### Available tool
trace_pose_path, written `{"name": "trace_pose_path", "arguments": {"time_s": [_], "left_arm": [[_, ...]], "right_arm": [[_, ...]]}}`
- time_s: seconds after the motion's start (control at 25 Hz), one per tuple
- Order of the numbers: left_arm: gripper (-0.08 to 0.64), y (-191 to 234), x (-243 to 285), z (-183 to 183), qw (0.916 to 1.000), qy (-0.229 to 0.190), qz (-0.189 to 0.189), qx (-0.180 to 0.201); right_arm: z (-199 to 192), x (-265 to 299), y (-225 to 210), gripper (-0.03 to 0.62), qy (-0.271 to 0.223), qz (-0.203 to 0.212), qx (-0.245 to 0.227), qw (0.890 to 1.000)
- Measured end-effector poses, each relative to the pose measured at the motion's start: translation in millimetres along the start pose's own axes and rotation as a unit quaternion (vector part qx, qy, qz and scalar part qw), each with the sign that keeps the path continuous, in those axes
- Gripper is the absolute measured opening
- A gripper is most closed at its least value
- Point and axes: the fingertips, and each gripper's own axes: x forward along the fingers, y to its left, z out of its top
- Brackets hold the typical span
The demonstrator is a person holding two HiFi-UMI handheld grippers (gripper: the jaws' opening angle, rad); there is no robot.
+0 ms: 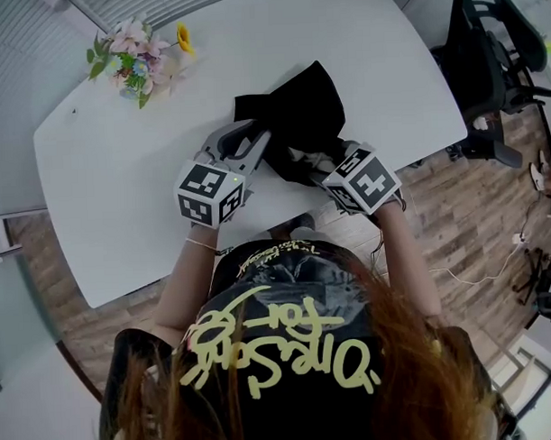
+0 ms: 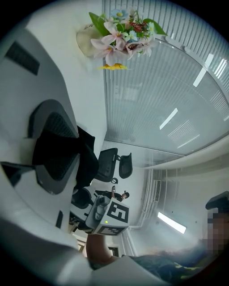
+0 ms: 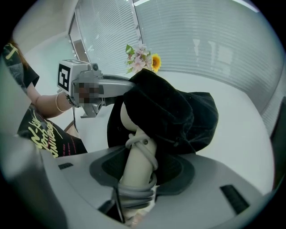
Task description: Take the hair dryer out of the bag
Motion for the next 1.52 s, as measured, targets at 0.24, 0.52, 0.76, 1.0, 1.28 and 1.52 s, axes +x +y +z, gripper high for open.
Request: {"name": "trace_pose_path", "arguments": {"time_s": [0.24, 0.52, 0.76, 1.0, 1.28, 1.52], "left_arm": [[0.107, -0.8, -3.3, 5.7, 0.9996, 0.003, 0.027, 0.005], [0.091, -6.1, -4.8, 2.3, 0.998, 0.012, 0.057, 0.023], [0.058, -12.7, -1.2, -0.3, 0.9968, 0.013, 0.075, 0.026], [0.039, -21.0, 2.5, -4.6, 0.9958, 0.019, 0.085, 0.027], [0.032, -22.2, 0.2, -8.9, 0.9935, 0.019, 0.109, 0.025], [0.029, -19.3, -1.8, -18.6, 0.9912, 0.025, 0.129, 0.016]], "right_arm": [[-1.7, -8.2, 4.5, 0.193, -0.01, 0.02, -0.01, 1.0], [-8.0, -14.8, 11.3, 0.192, -0.015, 0.038, -0.027, 0.999], [-12.4, -18.9, 18.4, 0.193, -0.023, 0.062, -0.035, 0.997], [-21.5, -23.7, 21.4, 0.193, -0.025, 0.076, -0.054, 0.995], [-29.8, -27.3, 30.6, 0.193, -0.025, 0.1, -0.092, 0.99], [-37.9, -30.6, 43.7, 0.193, -0.017, 0.119, -0.127, 0.985]]}}
